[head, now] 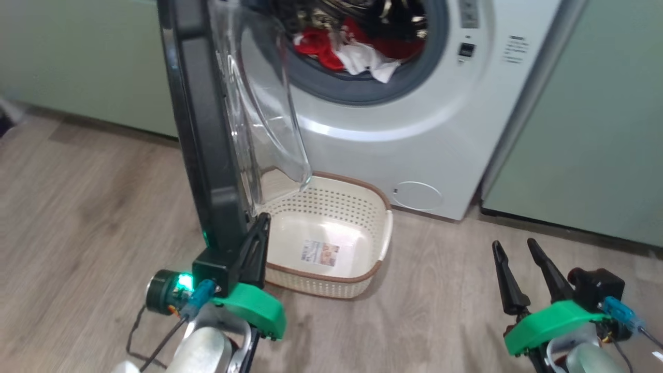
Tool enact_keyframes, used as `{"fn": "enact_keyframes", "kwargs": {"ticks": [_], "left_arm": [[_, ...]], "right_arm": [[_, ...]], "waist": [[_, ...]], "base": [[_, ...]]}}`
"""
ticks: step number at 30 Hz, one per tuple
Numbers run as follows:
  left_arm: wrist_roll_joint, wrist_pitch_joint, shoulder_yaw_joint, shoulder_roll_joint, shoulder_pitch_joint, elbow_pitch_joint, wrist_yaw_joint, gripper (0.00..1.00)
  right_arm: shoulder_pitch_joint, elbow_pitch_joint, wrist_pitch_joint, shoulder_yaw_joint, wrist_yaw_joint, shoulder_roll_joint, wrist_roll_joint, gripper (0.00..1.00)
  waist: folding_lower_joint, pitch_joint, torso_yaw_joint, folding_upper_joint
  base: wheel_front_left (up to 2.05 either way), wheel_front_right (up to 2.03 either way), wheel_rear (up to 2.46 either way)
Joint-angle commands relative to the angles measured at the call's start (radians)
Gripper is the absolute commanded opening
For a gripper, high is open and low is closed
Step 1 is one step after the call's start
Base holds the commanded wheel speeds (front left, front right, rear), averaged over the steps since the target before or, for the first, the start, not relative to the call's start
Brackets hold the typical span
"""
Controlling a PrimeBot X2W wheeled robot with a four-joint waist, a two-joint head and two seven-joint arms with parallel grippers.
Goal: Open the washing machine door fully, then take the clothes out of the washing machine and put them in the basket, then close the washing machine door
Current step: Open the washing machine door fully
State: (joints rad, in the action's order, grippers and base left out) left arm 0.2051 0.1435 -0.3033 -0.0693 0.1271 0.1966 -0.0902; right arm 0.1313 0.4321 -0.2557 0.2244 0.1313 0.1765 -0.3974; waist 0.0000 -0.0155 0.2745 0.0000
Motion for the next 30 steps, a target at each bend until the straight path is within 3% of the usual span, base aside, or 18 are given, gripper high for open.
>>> {"fn": "enact_keyframes", "kwargs": {"ticks": [1,10,16,30], "left_arm": [[0.013,0.012,0.054,-0.020,0.041,-0.024,-0.010,0.00],[0.041,0.013,0.095,-0.047,0.039,-0.024,-0.024,0.00],[0.078,0.035,0.149,-0.072,0.064,0.012,-0.023,0.00],[0.196,0.116,0.344,-0.134,0.245,0.331,0.013,0.00]], "right_arm": [[0.001,-0.031,-0.006,0.018,-0.001,0.007,-0.004,1.00],[0.007,-0.032,-0.006,0.020,-0.001,0.003,-0.005,1.00],[0.016,-0.031,-0.006,0.033,-0.001,0.001,-0.004,1.00],[0.026,-0.025,-0.006,0.062,-0.001,0.024,-0.013,1.00]], "waist": [[0.0000,0.000,0.041,0.0000],[0.0000,-0.001,0.172,0.0000],[0.0000,0.003,0.212,0.0000],[0.0000,0.040,0.184,0.0000]], "base": [[0.00,0.00,0.00],[0.00,0.00,0.00],[0.00,0.00,0.00],[0.00,0.00,0.00]]}}
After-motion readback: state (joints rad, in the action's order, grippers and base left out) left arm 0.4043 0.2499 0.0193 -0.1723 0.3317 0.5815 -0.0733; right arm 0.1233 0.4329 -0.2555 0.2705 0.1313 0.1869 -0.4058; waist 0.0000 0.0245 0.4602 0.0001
